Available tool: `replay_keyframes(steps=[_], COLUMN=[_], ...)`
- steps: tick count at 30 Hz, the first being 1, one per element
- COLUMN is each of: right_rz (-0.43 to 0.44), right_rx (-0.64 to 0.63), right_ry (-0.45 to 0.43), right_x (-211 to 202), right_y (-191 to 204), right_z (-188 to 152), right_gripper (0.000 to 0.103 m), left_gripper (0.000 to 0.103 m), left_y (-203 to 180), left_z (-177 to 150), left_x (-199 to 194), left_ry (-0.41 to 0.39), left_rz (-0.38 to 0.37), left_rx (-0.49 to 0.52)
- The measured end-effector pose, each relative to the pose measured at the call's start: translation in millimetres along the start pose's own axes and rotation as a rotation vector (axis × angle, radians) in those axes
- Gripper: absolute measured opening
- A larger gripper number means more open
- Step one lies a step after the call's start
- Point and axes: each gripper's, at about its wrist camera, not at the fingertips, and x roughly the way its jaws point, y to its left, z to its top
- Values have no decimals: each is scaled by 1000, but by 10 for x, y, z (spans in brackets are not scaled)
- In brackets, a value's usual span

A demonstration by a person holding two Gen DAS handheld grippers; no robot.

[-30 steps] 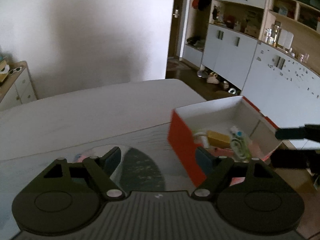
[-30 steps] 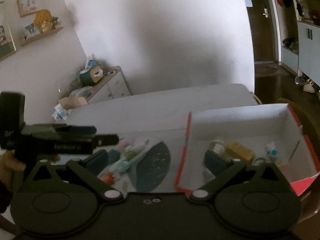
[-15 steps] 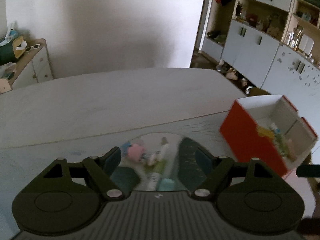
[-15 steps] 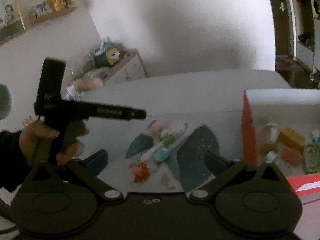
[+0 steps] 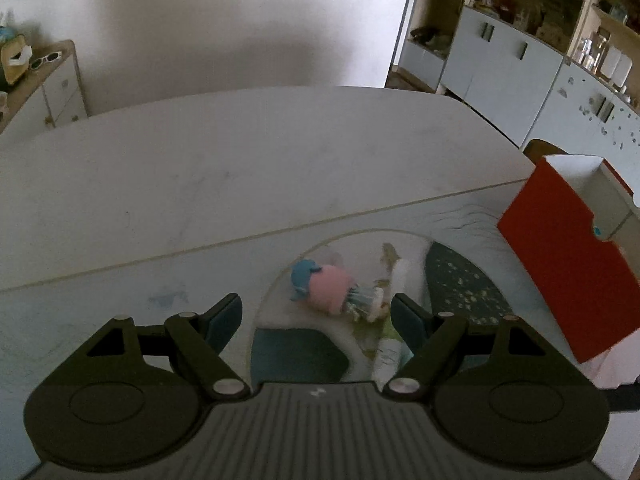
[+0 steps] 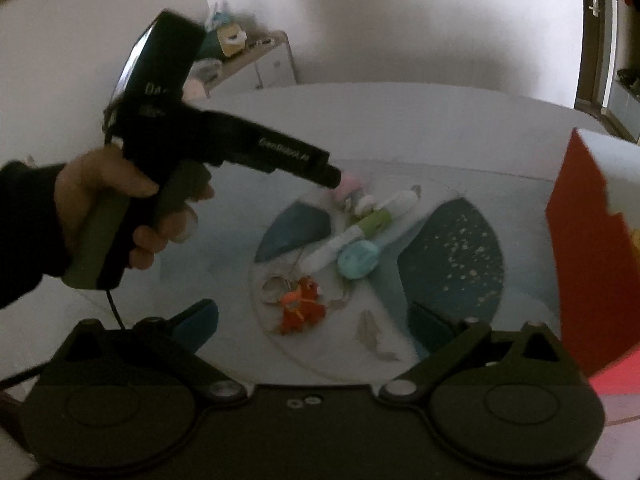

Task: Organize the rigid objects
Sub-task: 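Withdraw both tools from the red box back over the mat, then grasp the pink-haired doll with the left tool while the right tool grasps the orange dragon keychain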

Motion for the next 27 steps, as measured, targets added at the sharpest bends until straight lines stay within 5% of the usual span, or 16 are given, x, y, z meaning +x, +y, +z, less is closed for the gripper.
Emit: replay_keyframes(steps=[13,27], right_rz=[-9,-10], right_rx=[-59,-112], right_ry=[80,126], right_x=[505,661], right_y=[208,355], right_z=[6,-63], right_gripper=[87,76], left_gripper=[82,82], left_y=[38,-47], left_z=[-103,-90], left_x=[269,401], left_ry=[-25,-39], left_rz=[6,-82], left_rx=[183,246])
